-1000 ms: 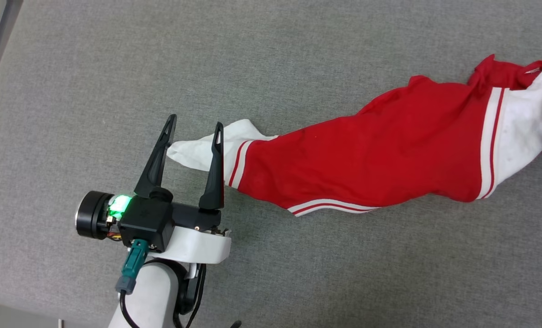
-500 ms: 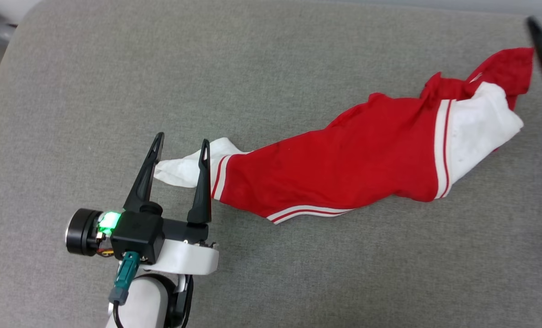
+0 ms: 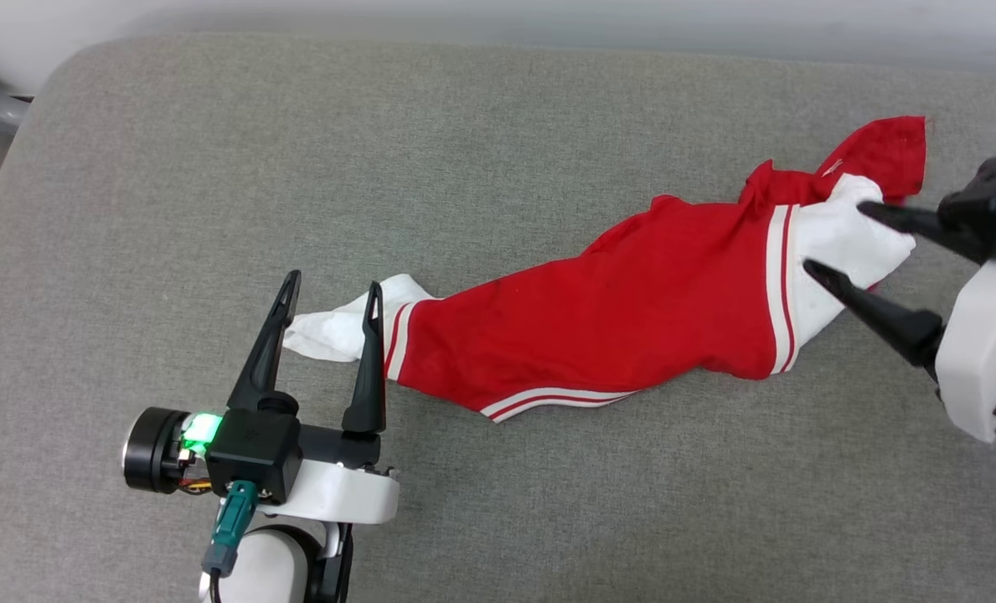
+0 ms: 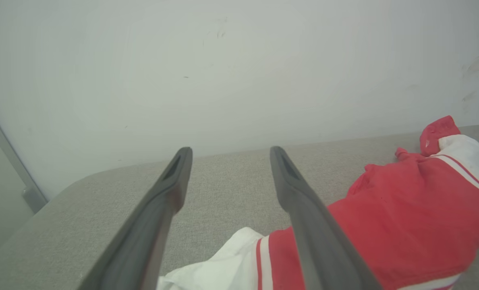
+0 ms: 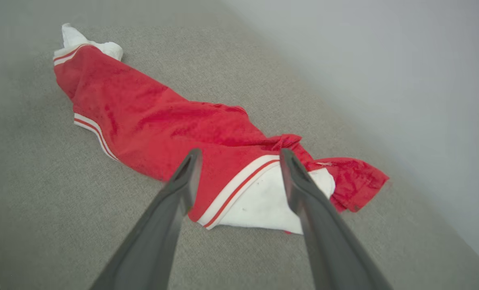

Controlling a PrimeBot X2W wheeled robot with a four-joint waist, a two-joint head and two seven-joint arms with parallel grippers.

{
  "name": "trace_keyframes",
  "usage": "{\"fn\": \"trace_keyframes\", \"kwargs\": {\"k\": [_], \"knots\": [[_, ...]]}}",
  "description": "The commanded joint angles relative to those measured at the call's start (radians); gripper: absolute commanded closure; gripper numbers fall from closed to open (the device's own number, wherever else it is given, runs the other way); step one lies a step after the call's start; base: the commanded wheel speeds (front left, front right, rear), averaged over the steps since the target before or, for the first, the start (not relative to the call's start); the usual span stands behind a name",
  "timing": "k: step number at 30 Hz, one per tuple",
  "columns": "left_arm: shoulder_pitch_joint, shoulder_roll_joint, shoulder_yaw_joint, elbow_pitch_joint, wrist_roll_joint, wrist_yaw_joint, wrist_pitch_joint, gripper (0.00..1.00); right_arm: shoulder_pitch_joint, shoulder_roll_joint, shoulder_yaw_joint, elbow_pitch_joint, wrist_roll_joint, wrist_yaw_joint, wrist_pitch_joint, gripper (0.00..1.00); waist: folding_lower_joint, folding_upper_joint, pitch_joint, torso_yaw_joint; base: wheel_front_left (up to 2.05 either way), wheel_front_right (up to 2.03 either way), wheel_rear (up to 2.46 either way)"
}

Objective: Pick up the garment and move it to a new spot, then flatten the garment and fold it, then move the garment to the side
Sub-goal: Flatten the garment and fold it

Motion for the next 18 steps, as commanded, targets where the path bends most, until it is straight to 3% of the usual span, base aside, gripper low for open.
{"fn": "trace_keyframes", "kwargs": {"k": [1, 5, 9, 18], "knots": [[0.012, 0.000, 0.000, -0.001, 0.003, 0.000, -0.002, 0.00, 0.013, -0.011, 0.001, -0.009, 0.004, -0.001, 0.019, 0.00, 0.0001, 0.0000, 0.000, 0.002, 0.00, 0.00, 0.00], [0.014, -0.007, -0.008, -0.006, 0.001, 0.002, -0.002, 0.00, 0.043, -0.030, 0.024, -0.028, 0.026, -0.001, 0.142, 0.00, 0.0001, 0.0000, 0.003, 0.012, 0.00, 0.00, 0.00], [0.007, -0.013, -0.012, -0.006, -0.003, 0.000, -0.002, 0.00, 0.053, -0.023, 0.060, 0.005, 0.023, -0.001, 0.198, 0.00, 0.0001, 0.0000, 0.017, 0.026, 0.00, 0.00, 0.00], [-0.029, -0.024, -0.021, 0.001, -0.006, -0.011, -0.002, 0.00, -0.015, 0.029, 0.186, 0.151, -0.005, -0.001, 0.176, 0.00, 0.0001, 0.0000, 0.072, 0.064, 0.00, 0.00, 0.00]]}}
